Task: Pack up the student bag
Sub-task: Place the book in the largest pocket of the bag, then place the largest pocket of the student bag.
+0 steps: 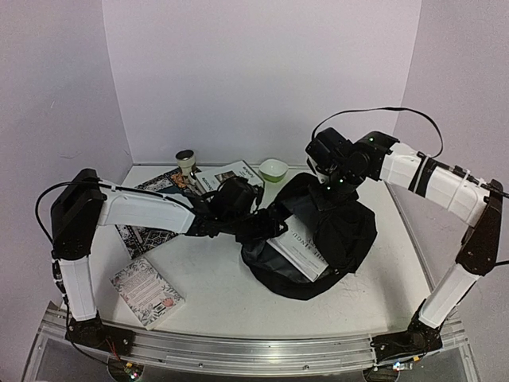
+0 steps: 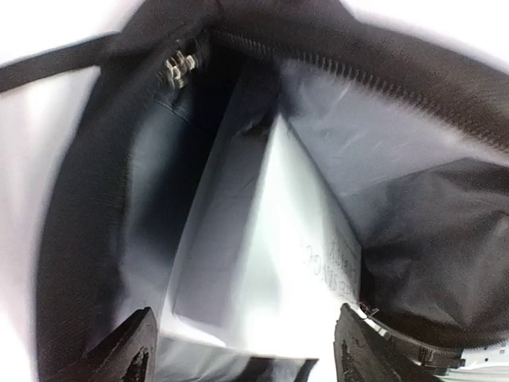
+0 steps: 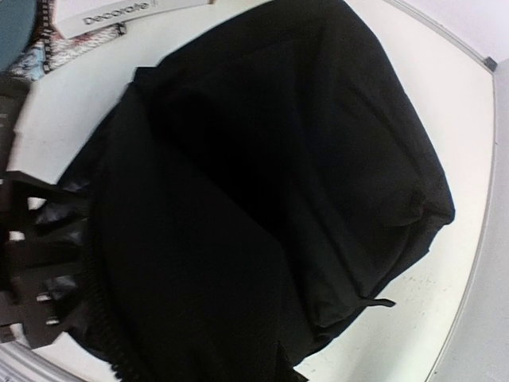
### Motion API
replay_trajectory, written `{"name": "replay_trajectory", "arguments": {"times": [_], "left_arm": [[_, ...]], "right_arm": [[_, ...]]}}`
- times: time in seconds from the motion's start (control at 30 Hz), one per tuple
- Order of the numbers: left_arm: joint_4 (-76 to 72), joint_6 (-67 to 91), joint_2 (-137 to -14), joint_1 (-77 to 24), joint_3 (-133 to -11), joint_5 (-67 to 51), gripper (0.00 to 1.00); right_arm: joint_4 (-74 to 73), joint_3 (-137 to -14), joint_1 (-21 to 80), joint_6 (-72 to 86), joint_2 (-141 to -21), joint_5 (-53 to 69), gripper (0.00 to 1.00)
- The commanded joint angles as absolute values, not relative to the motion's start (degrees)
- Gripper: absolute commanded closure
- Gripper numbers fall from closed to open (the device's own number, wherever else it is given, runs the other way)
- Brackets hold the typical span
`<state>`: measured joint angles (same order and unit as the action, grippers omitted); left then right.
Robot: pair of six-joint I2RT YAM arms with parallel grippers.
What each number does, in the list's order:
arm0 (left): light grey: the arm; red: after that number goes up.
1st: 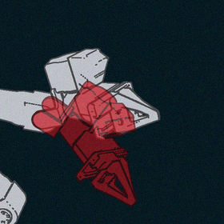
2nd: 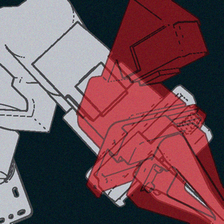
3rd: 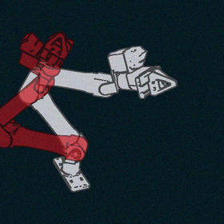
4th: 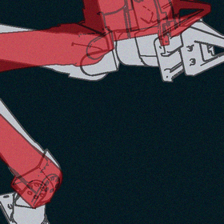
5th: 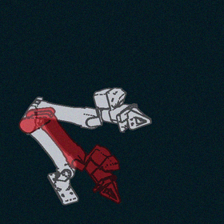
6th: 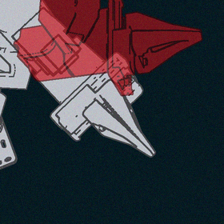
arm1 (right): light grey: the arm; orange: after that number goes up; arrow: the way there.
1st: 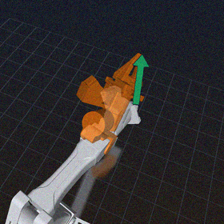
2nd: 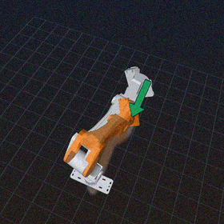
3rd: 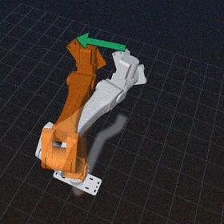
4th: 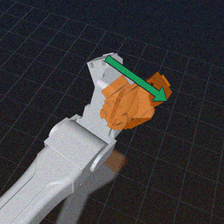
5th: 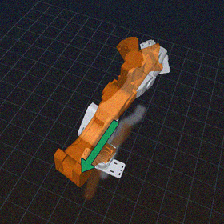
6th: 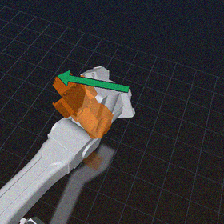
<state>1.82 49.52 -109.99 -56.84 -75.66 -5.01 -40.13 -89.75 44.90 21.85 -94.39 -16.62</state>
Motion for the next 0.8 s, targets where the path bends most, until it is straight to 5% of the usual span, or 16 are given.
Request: {"name": "replay_trajectory", "arguments": {"times": [0.0, 0.47, 0.77], "left_arm": [[5.5, 46.1, -100.4, -55.9, -74.3, -0.5, 0.18], [7.3, 48.3, -87.1, -41.3, -60.3, -4.3, 0.1], [5.8, 48.8, -93.4, -30.0, -63.7, -11.2, 0.08]], "right_arm": [[-41.9, -86.7, 44.2, 21.5, -92.2, -21.6, 0.93], [-41.5, -80.3, 44.1, 22.0, -90.0, -16.3, 0.83], [-33.4, -75.9, 44.1, 23.7, -85.3, -6.9, 0.63]]}}
